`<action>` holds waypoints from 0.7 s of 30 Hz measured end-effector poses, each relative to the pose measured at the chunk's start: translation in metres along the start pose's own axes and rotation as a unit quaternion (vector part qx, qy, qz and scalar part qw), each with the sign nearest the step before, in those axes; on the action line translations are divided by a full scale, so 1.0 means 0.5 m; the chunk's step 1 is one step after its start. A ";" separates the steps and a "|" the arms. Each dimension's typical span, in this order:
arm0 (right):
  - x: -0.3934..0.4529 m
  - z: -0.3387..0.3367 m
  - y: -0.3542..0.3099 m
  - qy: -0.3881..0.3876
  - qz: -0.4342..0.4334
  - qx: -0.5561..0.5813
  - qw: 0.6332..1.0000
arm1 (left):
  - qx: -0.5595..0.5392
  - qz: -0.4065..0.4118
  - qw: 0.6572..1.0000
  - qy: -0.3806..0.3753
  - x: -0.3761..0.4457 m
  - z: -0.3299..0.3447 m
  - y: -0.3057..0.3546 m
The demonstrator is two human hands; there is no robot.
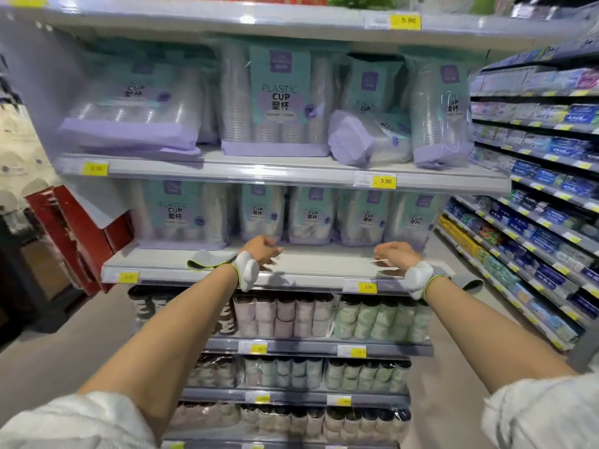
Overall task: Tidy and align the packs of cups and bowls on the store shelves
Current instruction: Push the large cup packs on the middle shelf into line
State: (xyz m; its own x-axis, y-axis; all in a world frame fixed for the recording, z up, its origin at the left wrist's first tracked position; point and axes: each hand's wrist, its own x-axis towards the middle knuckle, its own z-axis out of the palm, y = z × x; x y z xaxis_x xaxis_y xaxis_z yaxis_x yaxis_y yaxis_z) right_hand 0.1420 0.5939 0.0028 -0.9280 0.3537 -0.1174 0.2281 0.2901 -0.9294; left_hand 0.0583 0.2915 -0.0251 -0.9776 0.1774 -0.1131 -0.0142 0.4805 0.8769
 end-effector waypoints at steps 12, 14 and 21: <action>-0.071 0.088 -0.091 -0.138 -0.012 0.019 0.990 | -0.089 0.002 0.995 0.050 -0.125 -0.118 -0.016; -0.080 0.109 -0.121 -0.164 -0.033 0.012 0.986 | -0.103 0.003 0.993 0.057 -0.147 -0.149 -0.008; -0.108 0.191 -0.230 -0.204 -0.086 0.023 0.975 | -0.098 0.040 0.991 0.085 -0.195 -0.280 0.025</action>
State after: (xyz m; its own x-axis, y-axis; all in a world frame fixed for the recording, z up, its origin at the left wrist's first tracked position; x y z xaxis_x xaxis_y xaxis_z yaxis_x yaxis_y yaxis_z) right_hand 0.1377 0.4565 0.0826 -0.9936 -0.0818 -0.0784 0.0536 0.2703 -0.9613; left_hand 0.1241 0.1596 0.0623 -0.9983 0.0532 0.0254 0.0399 0.2922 0.9555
